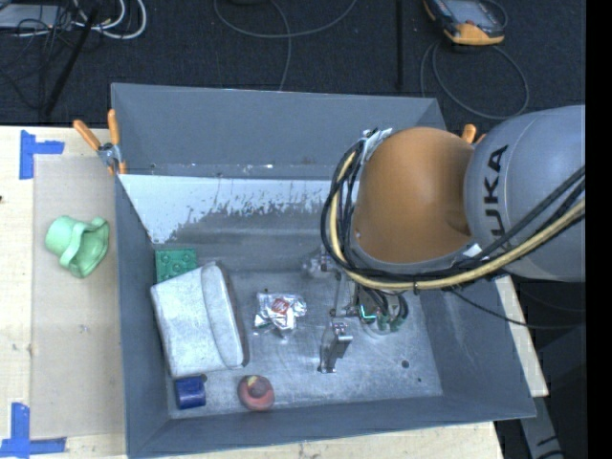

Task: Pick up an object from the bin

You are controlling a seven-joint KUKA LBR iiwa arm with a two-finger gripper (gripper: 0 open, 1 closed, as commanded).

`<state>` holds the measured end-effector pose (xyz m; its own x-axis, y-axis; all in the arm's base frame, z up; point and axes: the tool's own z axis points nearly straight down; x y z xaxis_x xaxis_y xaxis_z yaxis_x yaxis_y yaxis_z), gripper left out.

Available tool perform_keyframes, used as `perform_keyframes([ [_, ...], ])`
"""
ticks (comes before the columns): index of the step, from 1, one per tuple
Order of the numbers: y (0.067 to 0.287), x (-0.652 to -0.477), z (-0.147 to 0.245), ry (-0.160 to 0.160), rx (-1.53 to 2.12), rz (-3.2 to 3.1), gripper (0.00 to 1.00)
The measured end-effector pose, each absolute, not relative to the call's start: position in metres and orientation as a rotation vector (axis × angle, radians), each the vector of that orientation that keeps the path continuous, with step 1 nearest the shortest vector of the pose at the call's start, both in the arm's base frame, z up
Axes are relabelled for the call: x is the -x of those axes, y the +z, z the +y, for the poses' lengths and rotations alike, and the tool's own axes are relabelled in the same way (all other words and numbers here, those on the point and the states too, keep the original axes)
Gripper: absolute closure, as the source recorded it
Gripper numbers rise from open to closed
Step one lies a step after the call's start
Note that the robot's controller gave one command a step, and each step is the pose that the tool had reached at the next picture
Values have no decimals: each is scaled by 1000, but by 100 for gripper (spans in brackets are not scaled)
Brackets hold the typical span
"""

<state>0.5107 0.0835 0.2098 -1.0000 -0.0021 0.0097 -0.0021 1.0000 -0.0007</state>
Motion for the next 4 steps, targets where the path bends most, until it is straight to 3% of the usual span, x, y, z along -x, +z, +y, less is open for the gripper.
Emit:
perform_keyframes([
  [1,114,-534,122,3,337,-3116,0],
  [2,99,-499,82,3,-144,-3135,0],
  [3,74,-556,77,-3,83,-3145,0],
  [4,78,-560,76,-5,91,-3154,100],
])
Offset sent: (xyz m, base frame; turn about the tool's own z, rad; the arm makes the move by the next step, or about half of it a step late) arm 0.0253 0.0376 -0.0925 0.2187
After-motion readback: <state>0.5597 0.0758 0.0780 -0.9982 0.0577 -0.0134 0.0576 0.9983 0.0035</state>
